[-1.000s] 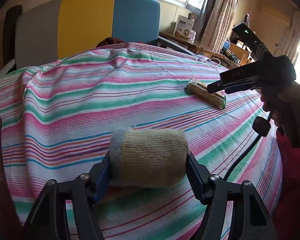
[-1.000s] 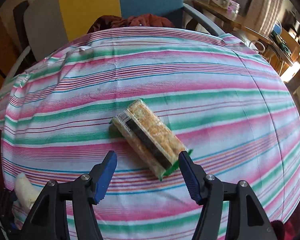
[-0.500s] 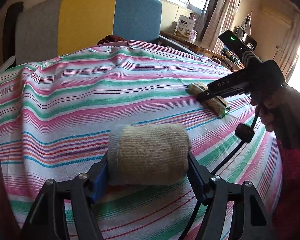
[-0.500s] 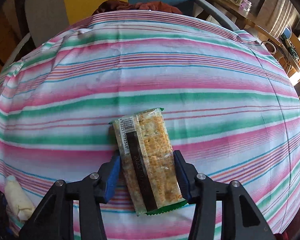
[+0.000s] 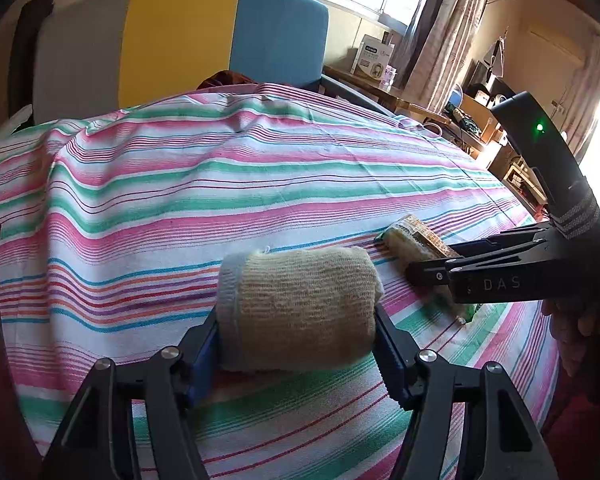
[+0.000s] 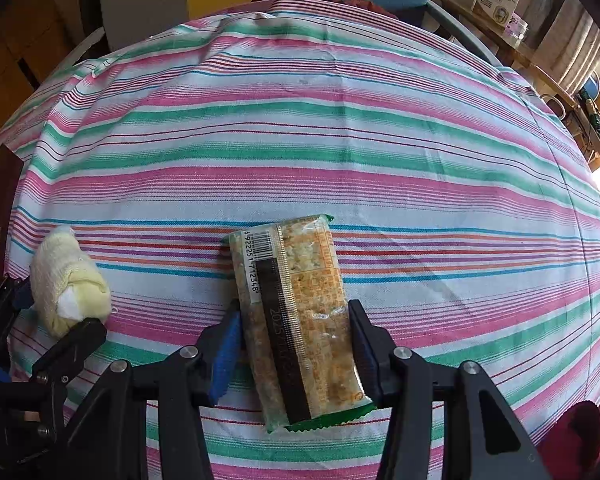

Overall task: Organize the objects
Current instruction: 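Grasp the cracker packet with the right gripper, then carry the beige knit roll into the gold tray and open the left gripper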

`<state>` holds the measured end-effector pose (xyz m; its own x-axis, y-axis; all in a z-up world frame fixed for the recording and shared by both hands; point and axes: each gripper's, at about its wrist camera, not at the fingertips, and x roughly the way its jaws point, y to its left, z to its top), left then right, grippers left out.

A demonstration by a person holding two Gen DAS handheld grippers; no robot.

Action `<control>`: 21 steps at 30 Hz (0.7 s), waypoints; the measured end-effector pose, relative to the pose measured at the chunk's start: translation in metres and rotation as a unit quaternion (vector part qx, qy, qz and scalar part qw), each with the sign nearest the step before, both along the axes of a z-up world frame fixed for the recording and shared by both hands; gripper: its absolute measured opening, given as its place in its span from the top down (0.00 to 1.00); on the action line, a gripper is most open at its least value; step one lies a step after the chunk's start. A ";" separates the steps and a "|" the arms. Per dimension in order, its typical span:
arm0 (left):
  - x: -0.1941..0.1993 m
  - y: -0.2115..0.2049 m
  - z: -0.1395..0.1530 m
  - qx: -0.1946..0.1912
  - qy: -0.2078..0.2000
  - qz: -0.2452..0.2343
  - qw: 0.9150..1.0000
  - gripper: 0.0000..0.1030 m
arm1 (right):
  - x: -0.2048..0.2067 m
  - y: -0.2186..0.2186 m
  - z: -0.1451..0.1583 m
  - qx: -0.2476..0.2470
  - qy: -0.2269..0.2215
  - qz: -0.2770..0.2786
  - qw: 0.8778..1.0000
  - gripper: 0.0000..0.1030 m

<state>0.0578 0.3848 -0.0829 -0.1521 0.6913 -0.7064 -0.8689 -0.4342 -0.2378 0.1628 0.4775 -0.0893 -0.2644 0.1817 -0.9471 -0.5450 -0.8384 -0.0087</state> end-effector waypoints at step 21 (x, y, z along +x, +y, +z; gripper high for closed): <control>0.020 -0.053 0.066 0.002 0.086 0.078 0.993 0.36 | -0.007 -0.005 -0.001 0.022 0.017 0.030 0.999 0.51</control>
